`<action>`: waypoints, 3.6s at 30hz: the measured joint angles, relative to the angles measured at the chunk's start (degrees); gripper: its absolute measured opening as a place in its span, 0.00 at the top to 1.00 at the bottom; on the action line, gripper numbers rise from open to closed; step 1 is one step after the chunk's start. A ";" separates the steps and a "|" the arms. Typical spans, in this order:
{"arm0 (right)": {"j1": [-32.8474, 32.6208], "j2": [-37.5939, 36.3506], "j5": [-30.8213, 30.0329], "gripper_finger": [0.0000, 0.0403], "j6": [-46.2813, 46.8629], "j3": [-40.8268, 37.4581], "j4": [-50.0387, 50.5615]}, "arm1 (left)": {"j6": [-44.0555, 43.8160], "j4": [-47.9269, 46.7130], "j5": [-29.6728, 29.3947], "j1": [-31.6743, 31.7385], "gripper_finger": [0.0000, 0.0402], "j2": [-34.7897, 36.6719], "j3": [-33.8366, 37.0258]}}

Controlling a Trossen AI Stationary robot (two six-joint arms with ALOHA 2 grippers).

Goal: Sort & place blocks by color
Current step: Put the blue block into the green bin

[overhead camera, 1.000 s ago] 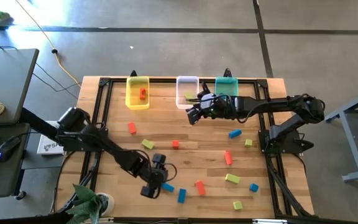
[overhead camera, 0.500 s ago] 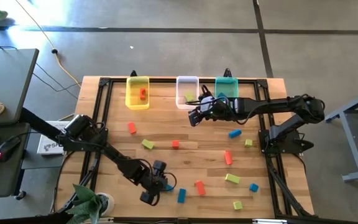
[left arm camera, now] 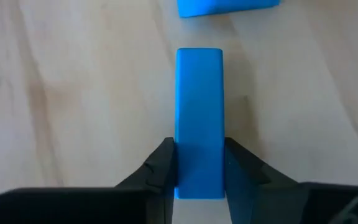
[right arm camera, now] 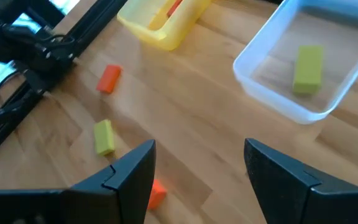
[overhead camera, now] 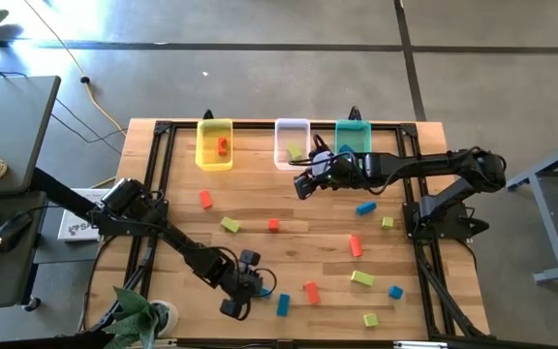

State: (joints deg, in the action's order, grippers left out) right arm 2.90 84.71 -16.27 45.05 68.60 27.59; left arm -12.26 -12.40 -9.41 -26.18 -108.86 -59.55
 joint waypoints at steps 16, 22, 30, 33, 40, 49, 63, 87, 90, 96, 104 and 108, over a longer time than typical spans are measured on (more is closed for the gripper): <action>7.50 0.00 18.20 0.43 -0.56 0.00 -0.88 | 10.22 -7.98 -4.92 12.85 0.82 6.98 0.22; 12.26 0.00 29.44 0.43 -3.10 -0.04 -1.85 | 13.98 -7.12 -5.57 19.58 0.82 11.79 0.12; 17.19 0.00 36.72 0.43 -5.17 -0.04 -2.40 | 17.00 -4.74 -8.17 28.57 0.82 16.24 0.13; 18.26 0.00 36.81 0.43 -6.21 -0.04 -2.58 | 17.02 -1.83 -9.33 31.26 0.82 17.58 0.09; 18.99 0.00 36.49 0.43 -6.51 -0.04 -4.97 | 17.35 3.80 -10.35 36.15 0.82 18.64 0.11; 18.99 0.00 33.93 0.43 -7.06 -0.04 -7.92 | 18.09 12.28 -11.71 38.21 0.82 18.64 0.11; 18.98 0.00 31.11 0.67 -11.57 -0.04 -8.76 | 22.67 18.55 -15.52 38.56 0.82 18.64 0.11; 27.33 -0.02 16.85 0.91 -30.12 0.00 2.74 | 21.44 19.54 -23.12 38.94 0.50 18.62 0.11; 29.92 -0.02 9.63 0.90 -32.40 0.00 5.69 | 21.62 19.54 -23.44 39.03 0.51 18.62 0.11; 35.16 0.05 -2.25 0.91 -36.11 -0.04 7.37 | 23.36 19.54 -23.70 39.09 0.51 18.62 0.11; 38.59 5.21 -1.99 0.90 -34.73 -0.12 9.91 | 22.96 18.21 -26.41 39.09 0.51 18.62 0.11; 38.92 7.31 -1.28 0.90 -34.49 -0.13 12.49 | 22.88 16.09 -27.35 39.09 0.51 18.62 0.11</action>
State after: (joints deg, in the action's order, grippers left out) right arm 41.82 92.02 -17.55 10.55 68.47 40.09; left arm 10.61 3.69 -36.75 12.91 -90.24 -59.44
